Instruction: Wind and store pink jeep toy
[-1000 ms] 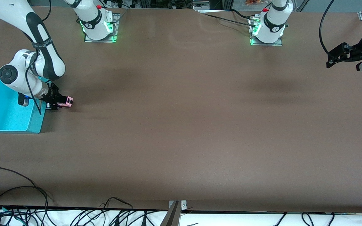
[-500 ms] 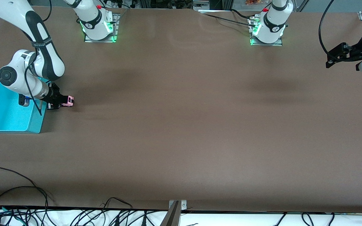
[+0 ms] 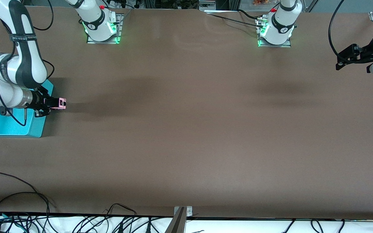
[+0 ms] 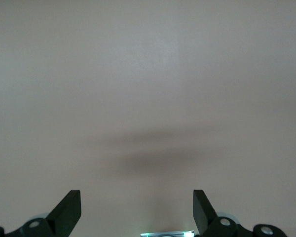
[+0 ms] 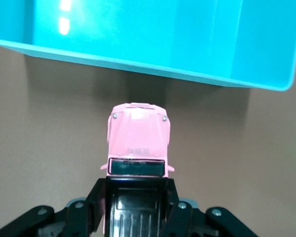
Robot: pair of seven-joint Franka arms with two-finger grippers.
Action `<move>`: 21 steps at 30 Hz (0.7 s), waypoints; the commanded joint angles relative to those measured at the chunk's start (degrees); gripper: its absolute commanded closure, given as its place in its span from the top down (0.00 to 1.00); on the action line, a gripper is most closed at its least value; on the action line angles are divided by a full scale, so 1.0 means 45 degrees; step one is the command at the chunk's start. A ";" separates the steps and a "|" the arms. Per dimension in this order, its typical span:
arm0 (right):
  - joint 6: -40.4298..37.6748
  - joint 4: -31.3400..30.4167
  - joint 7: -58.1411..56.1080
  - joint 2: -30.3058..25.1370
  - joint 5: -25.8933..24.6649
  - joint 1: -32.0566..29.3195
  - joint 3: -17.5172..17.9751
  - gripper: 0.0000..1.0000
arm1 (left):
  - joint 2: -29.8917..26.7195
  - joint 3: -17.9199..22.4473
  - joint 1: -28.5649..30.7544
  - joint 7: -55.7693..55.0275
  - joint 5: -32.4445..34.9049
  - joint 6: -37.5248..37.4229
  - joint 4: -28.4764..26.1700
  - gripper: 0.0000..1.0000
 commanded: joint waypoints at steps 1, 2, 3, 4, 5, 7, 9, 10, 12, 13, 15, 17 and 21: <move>-0.0878 0.0416 -0.0778 0.0157 -0.0158 -0.0095 -0.0095 0.14 | 0.0096 0.0021 -0.0053 0.0020 0.0297 -0.0110 0.0245 1.00; -0.0917 0.0436 -0.0973 0.0157 -0.0313 -0.0135 -0.0115 0.14 | 0.0076 0.0021 -0.0053 0.0021 0.0297 -0.0149 0.0226 1.00; -0.0917 0.0436 -0.1110 0.0157 -0.0527 -0.0154 -0.0153 0.14 | 0.0076 0.0040 -0.0034 0.0021 0.0297 -0.0168 0.0226 1.00; -0.0936 0.0436 -0.1266 0.0157 -0.0780 -0.0174 -0.0251 0.14 | 0.0076 0.0041 -0.0034 0.0021 0.0297 -0.0149 0.0226 1.00; -0.0917 0.0436 -0.1384 0.0177 -0.1054 -0.0174 -0.0426 0.14 | 0.0095 0.0041 0.0005 0.0021 0.0297 -0.0149 0.0226 1.00; -0.0859 0.0416 -0.1560 0.0196 -0.1426 -0.0193 -0.0719 0.14 | 0.0096 0.0060 0.0044 0.0040 0.0297 -0.0149 0.0226 1.00; -0.0800 0.0436 -0.1910 0.0196 -0.1680 -0.0232 -0.0934 0.14 | 0.0096 0.0060 0.0044 0.0040 0.0297 -0.0149 0.0264 1.00; -0.0800 0.0455 -0.2164 0.0196 -0.1739 -0.0291 -0.1012 0.13 | 0.0096 0.0060 0.0044 0.0021 0.0297 -0.0149 0.0265 1.00; -0.0800 0.0592 -0.2652 0.0196 -0.1779 -0.0408 -0.1110 0.13 | 0.0096 0.0041 0.0025 0.0021 0.0297 -0.0149 0.0284 1.00; -0.0800 0.0650 -0.2886 0.0216 -0.1779 -0.0544 -0.1169 0.12 | 0.0096 0.0060 0.0025 0.0021 0.0297 -0.0149 0.0284 1.00; -0.0781 0.0651 -0.3199 0.0293 -0.1799 -0.0817 -0.1169 0.13 | 0.0076 0.0041 0.0025 0.0021 0.0297 -0.0149 0.0284 1.00; -0.0703 0.0651 -0.3862 0.0353 -0.1799 -0.1149 -0.1169 0.13 | 0.0076 0.0041 0.0044 0.0040 0.0297 -0.0149 0.0265 1.00; -0.0586 0.0631 -0.5715 0.0372 -0.1779 -0.2144 -0.1169 0.13 | 0.0096 0.0060 0.0044 0.0040 0.0297 -0.0149 0.0265 1.00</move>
